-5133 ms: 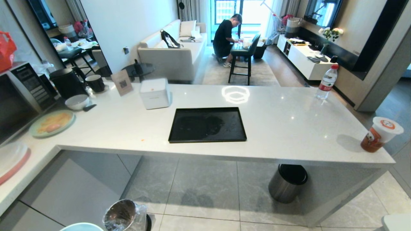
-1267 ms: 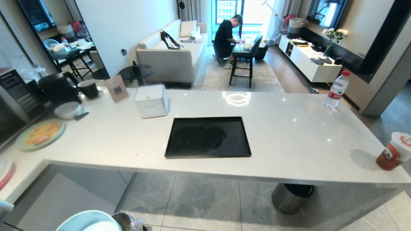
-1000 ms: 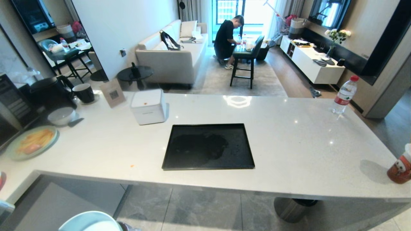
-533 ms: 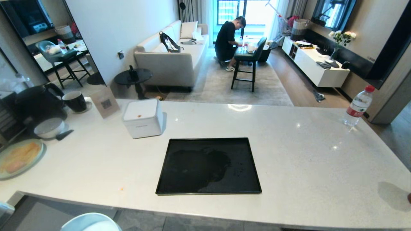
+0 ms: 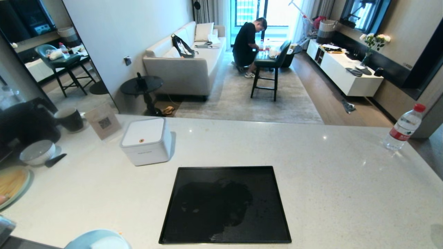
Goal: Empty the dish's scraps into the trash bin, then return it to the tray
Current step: Put the bowl back to the table
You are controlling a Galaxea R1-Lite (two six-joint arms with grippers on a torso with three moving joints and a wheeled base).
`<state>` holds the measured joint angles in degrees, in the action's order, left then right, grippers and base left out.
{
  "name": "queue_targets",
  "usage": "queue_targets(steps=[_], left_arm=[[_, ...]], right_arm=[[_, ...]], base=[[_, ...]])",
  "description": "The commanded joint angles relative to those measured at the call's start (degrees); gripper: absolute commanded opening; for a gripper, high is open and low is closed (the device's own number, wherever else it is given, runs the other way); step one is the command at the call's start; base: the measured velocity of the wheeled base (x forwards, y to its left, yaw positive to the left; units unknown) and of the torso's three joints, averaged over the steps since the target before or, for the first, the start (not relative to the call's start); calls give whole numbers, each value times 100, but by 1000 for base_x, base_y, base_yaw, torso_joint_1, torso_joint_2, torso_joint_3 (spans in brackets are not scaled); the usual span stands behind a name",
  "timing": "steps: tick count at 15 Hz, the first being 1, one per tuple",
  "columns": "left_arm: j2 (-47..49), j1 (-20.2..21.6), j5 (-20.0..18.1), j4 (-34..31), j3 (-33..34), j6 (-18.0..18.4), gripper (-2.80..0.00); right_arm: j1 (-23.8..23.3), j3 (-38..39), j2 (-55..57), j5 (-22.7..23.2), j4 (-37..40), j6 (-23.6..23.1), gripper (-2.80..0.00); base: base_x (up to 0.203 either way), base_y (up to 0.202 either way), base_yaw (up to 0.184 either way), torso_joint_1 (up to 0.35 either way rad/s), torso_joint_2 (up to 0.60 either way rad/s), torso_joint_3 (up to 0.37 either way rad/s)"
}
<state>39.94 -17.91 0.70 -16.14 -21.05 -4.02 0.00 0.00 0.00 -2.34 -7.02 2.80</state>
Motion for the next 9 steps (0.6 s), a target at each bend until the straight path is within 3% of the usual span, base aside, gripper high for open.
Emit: queue_targets(steps=[1, 9], left_arm=[[-3, 7, -9, -12, -13, -11, -280], [694, -2, -171, -3, -622, 9, -280]], right_arm=[[0, 0, 0, -3, -10, 1, -280], [0, 0, 0, -3, -2, 1, -280]], base=[[0, 0, 0, 0, 0, 0], [0, 0, 0, 0, 0, 0]])
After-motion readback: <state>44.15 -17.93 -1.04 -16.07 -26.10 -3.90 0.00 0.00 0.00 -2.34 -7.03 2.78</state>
